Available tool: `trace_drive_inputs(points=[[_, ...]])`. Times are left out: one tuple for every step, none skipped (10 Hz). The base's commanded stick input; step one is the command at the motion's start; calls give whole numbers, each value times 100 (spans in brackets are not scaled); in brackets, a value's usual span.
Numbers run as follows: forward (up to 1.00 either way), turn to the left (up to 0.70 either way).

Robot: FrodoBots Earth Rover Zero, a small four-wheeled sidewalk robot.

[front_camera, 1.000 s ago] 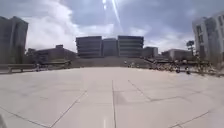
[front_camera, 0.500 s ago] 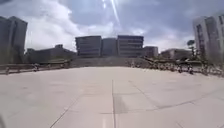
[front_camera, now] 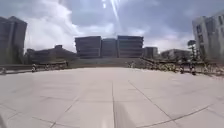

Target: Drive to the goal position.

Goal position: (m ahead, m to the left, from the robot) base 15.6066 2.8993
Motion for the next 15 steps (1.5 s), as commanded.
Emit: trace_drive_inputs(points=[[67, 0], [67, 0], [67, 0], [66, 0], [66, 0], [66, 0], [66, 0], [66, 0], [66, 0], [66, 0], [66, 0], [66, 0], [66, 0], [66, 0], [66, 0]])
